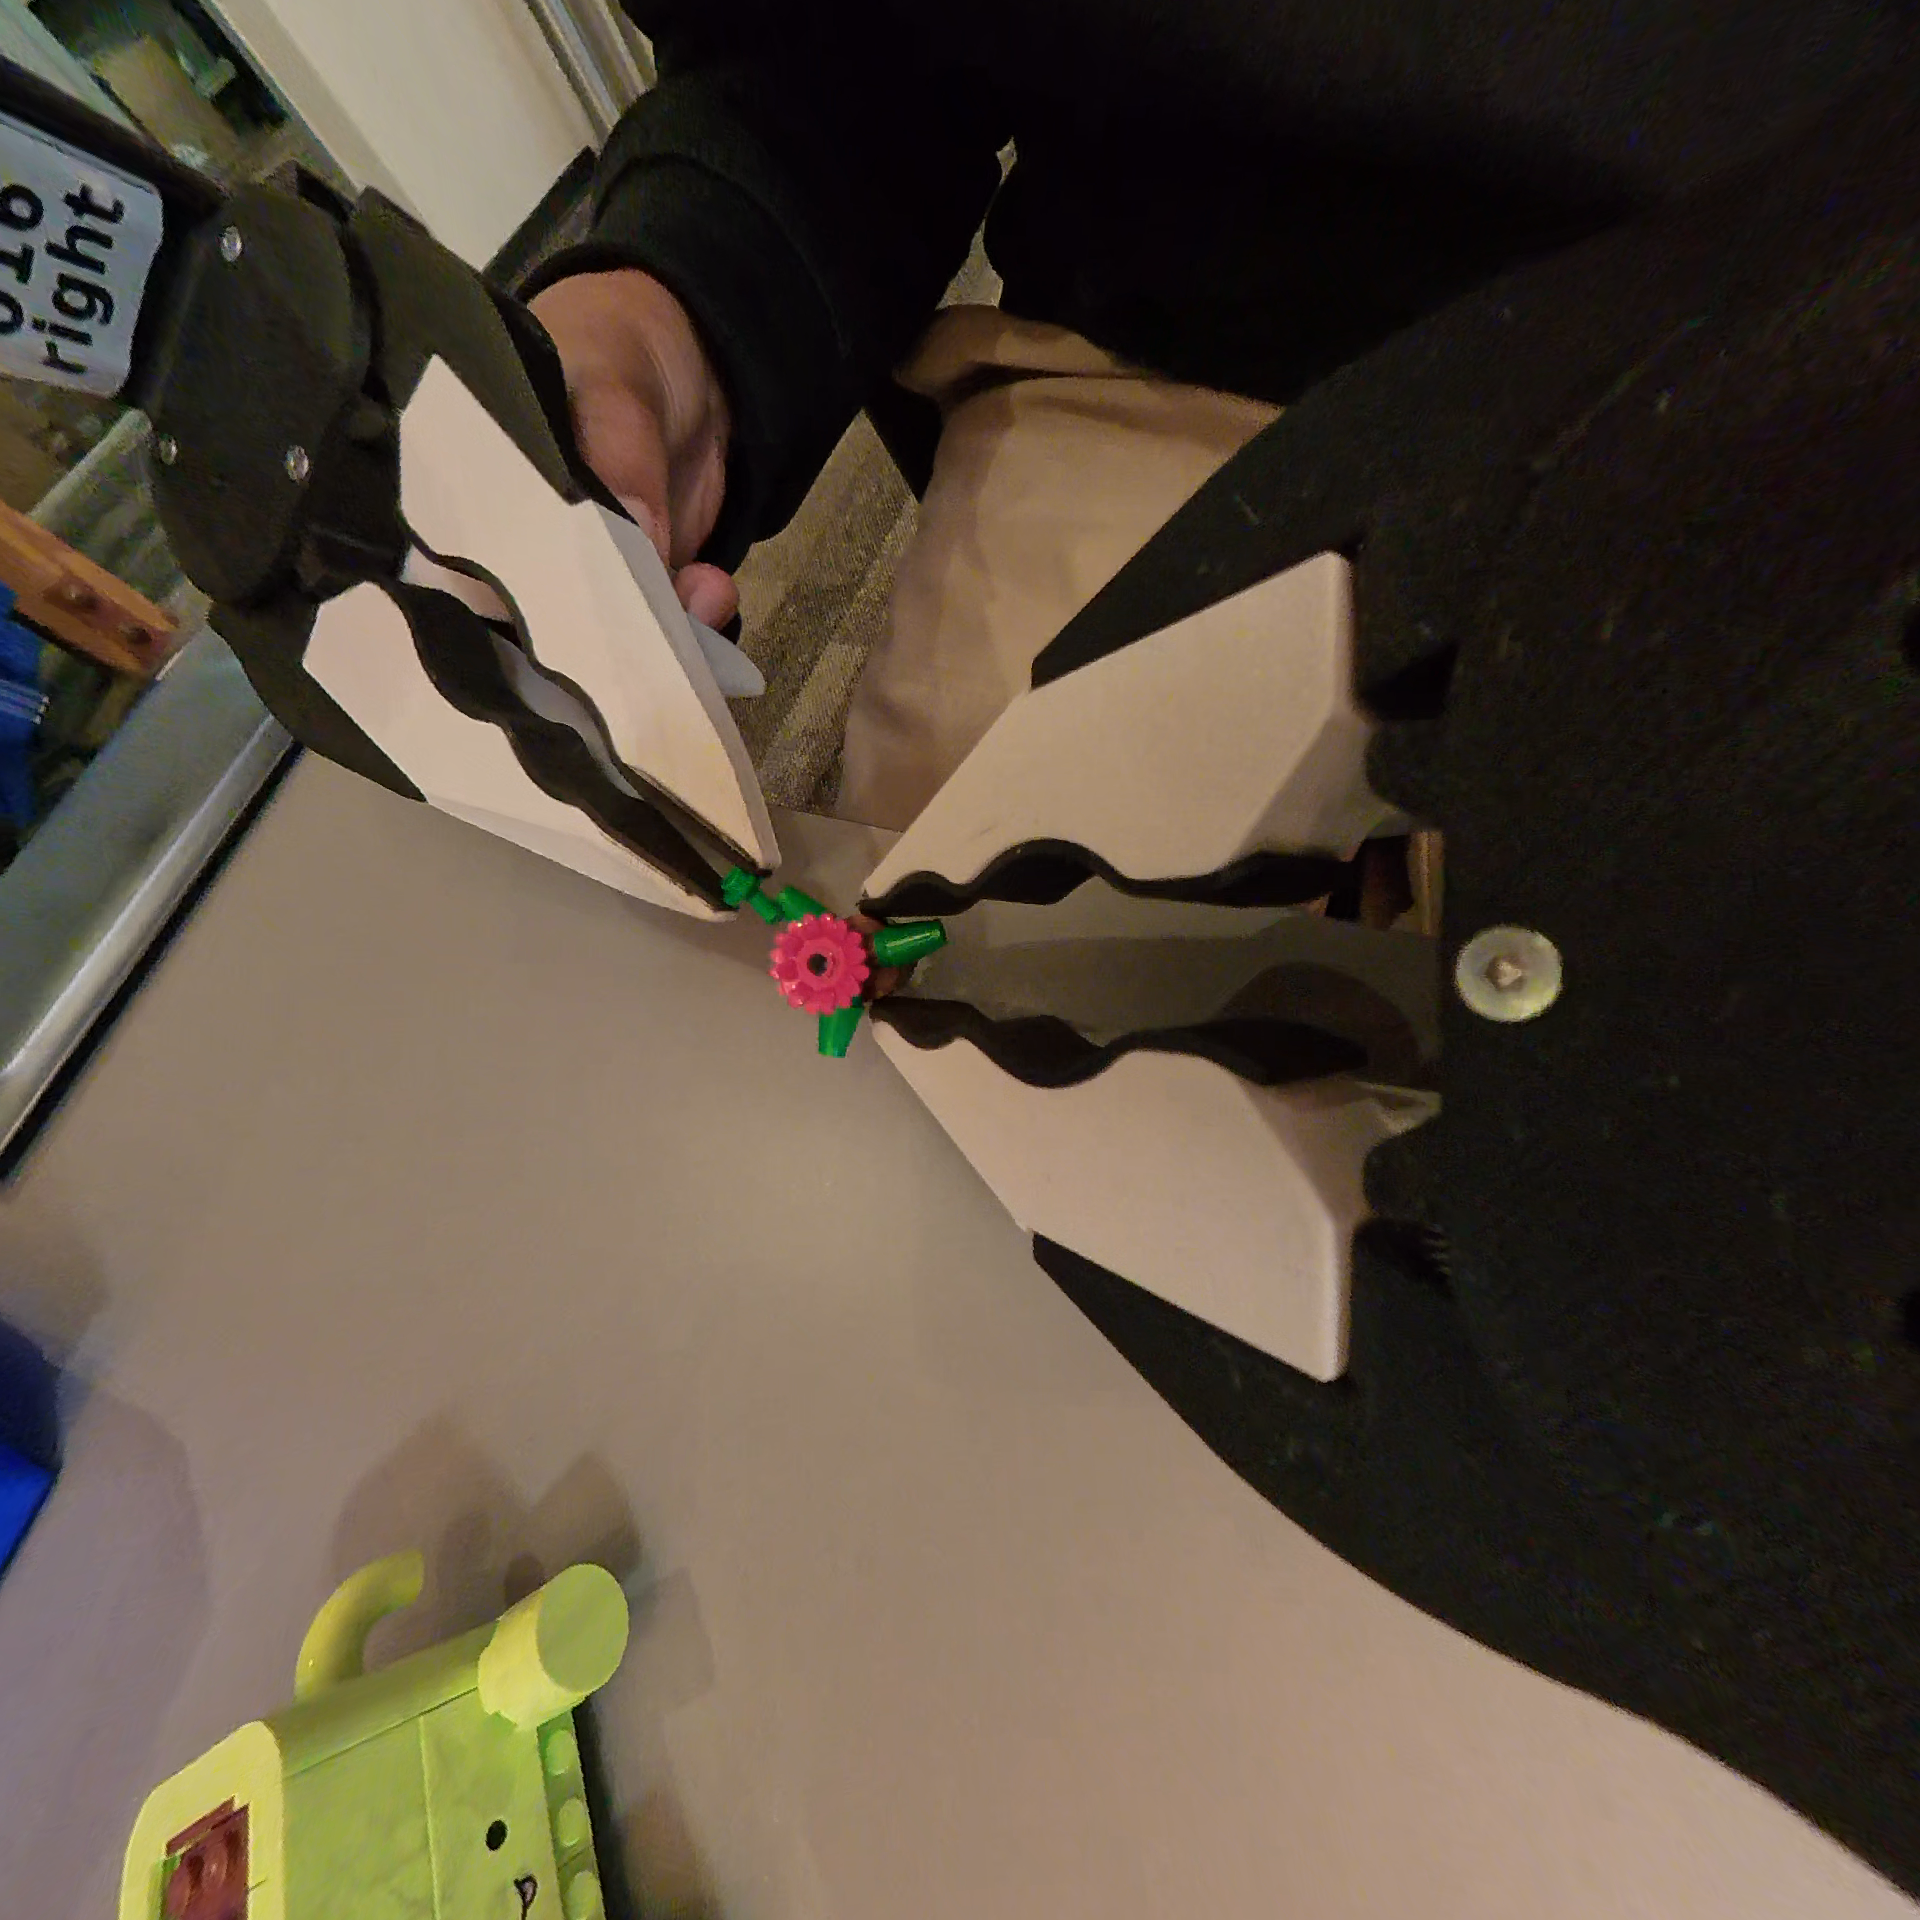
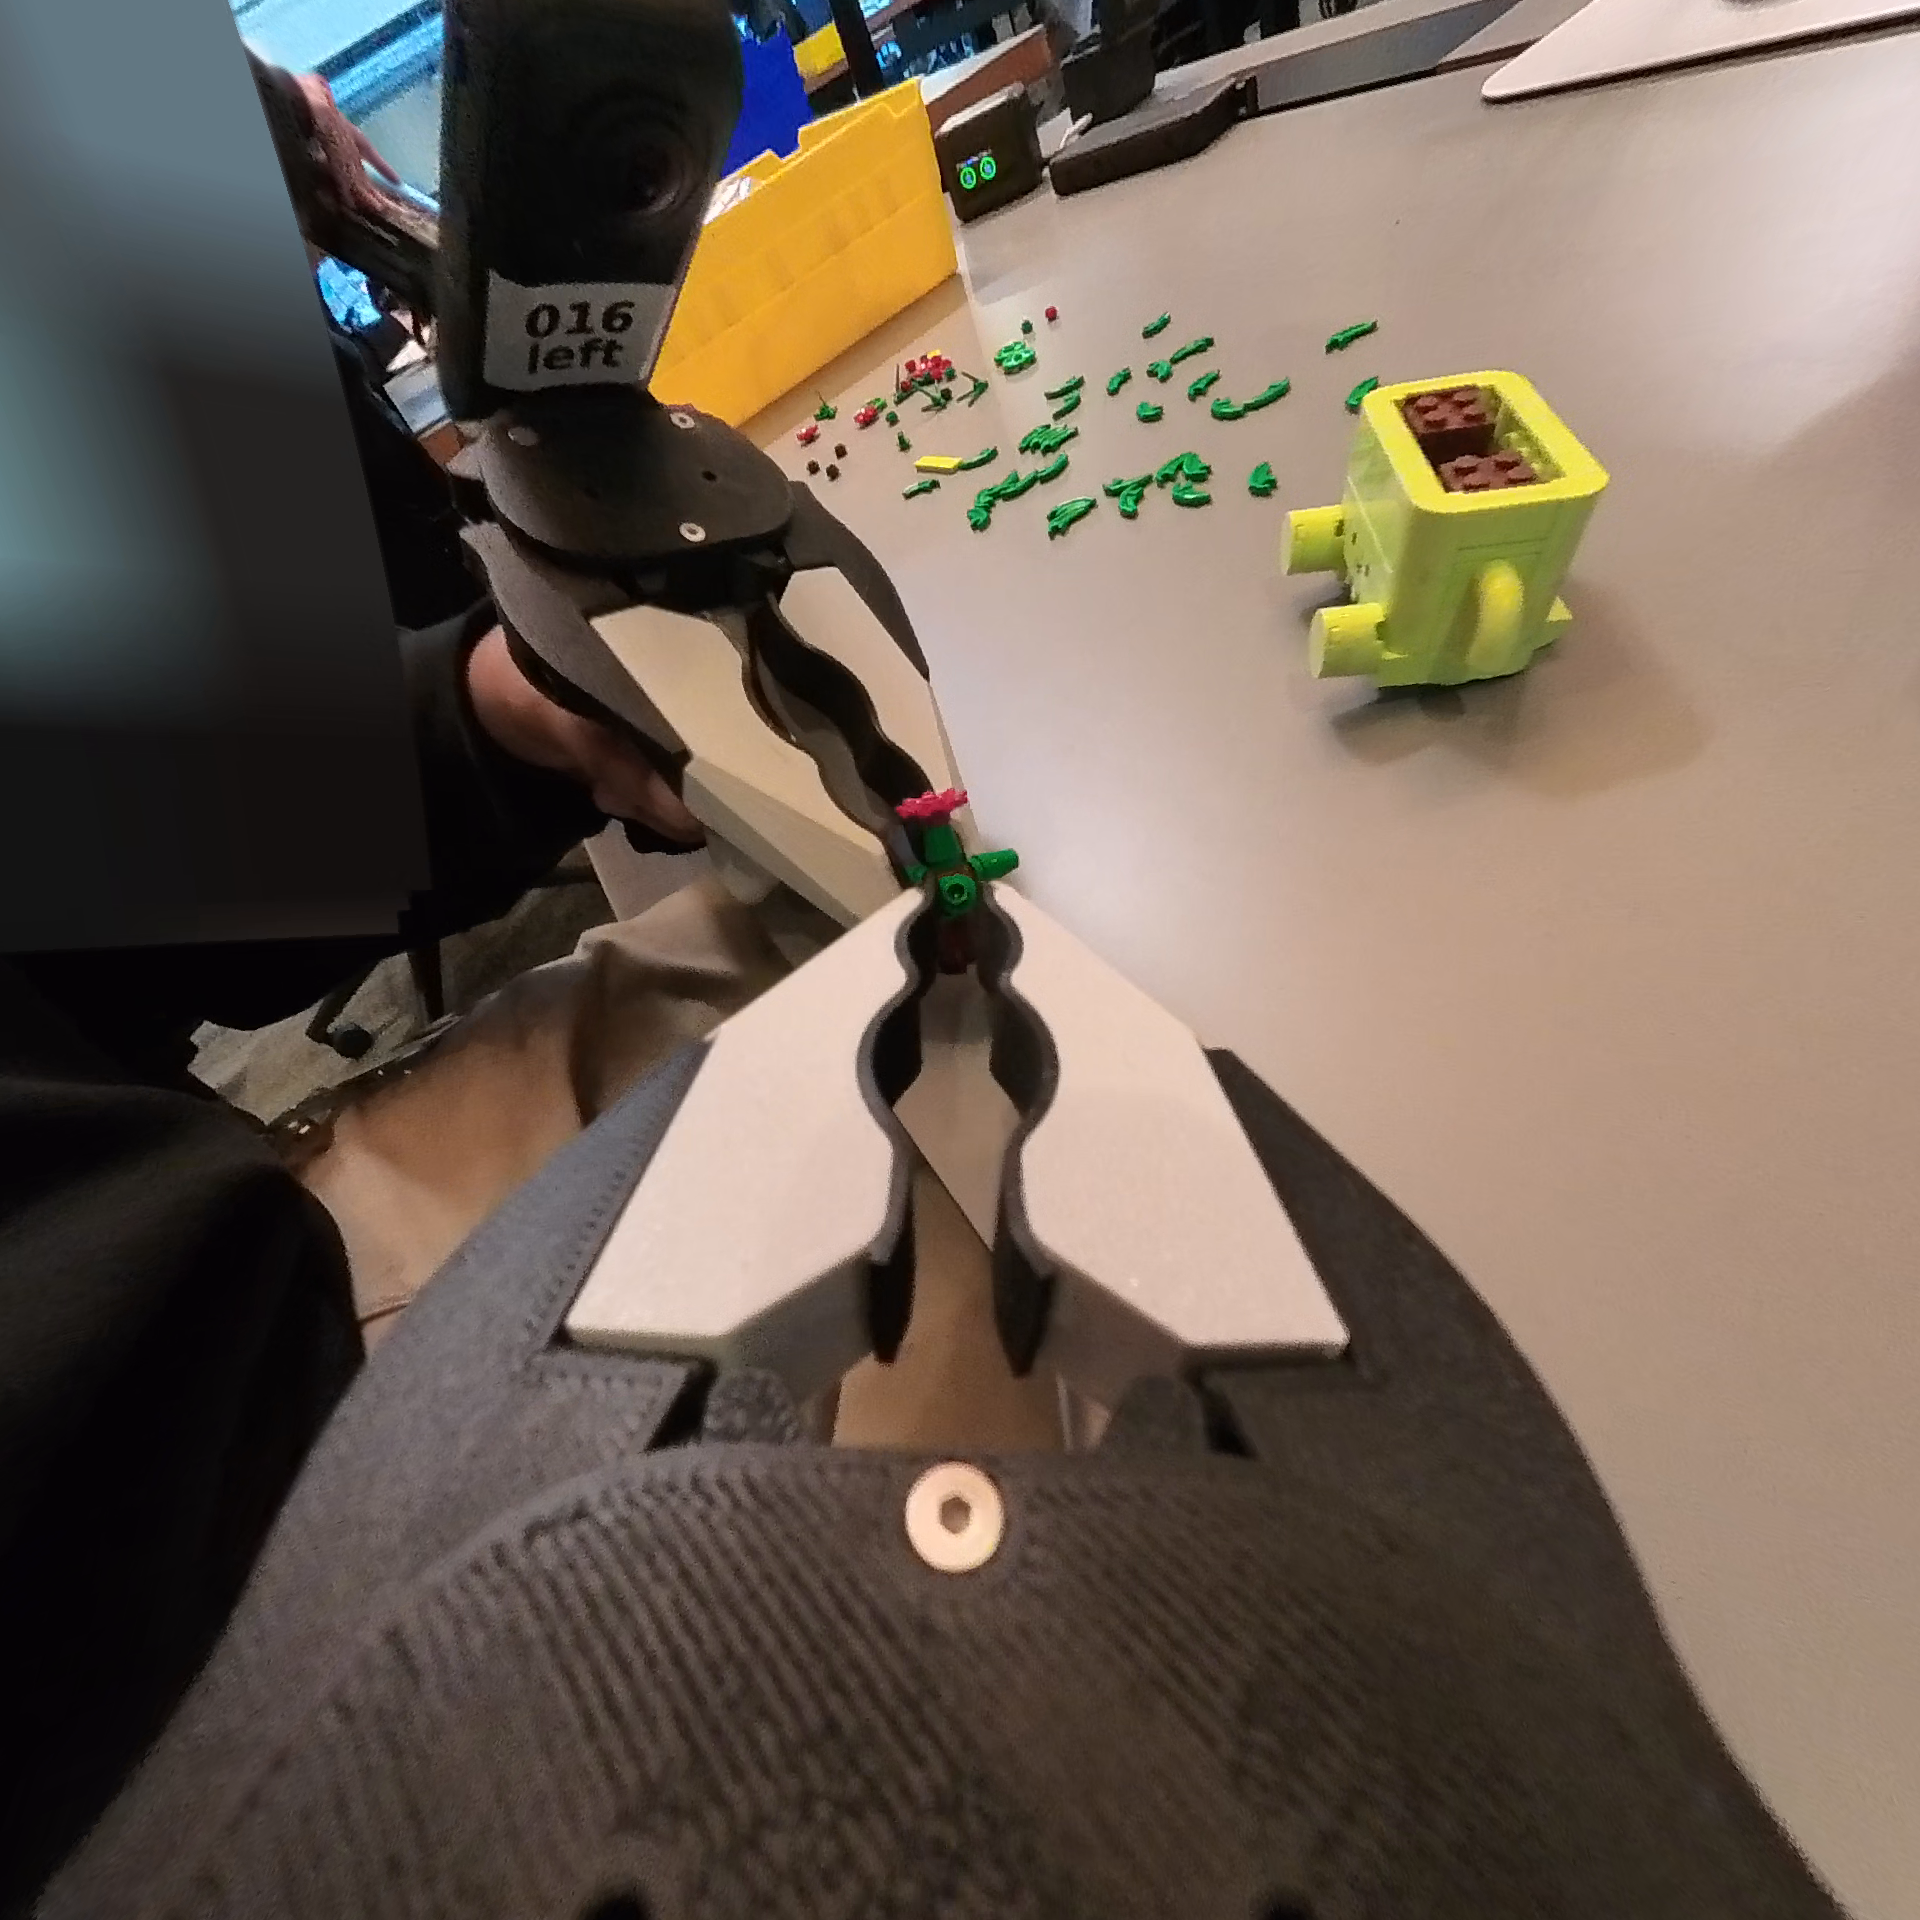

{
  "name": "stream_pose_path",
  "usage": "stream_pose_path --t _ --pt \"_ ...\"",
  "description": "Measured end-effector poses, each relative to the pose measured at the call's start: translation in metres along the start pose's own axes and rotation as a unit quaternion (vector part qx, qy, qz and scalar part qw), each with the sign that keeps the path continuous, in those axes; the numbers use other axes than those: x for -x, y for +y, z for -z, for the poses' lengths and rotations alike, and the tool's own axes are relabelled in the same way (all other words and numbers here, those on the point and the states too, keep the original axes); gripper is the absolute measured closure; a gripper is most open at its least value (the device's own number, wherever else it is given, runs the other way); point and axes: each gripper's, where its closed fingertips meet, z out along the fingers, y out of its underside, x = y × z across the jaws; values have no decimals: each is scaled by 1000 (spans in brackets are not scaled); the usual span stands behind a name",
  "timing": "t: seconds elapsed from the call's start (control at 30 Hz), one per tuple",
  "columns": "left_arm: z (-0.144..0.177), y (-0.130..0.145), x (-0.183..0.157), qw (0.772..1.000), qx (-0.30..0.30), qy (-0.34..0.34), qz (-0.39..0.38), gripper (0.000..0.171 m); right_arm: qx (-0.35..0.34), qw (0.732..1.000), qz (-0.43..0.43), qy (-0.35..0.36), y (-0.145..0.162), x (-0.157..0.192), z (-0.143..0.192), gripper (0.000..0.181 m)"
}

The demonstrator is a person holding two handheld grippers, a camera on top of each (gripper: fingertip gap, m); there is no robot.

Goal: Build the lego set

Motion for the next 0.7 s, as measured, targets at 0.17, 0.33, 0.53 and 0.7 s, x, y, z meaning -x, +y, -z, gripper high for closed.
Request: stream_pose_path --t 0.17,0.33,0.53,0.7 --pt "1 -1 4 1000 -4 -4 14 157 3 1000 3 9 1 -5 3 177" --pt "0 0 5 1000 0 -6 16 157 0 1000 -6 -2 2 -4 3 177" --pt "-2 3 5 1000 10 -18 4 157 13 1000 -4 -5 7 -3 -1 177" --pt "-1 2 5 1000 8 -19 0 157 22 1000 -2 -6 10 -2 -3 177"
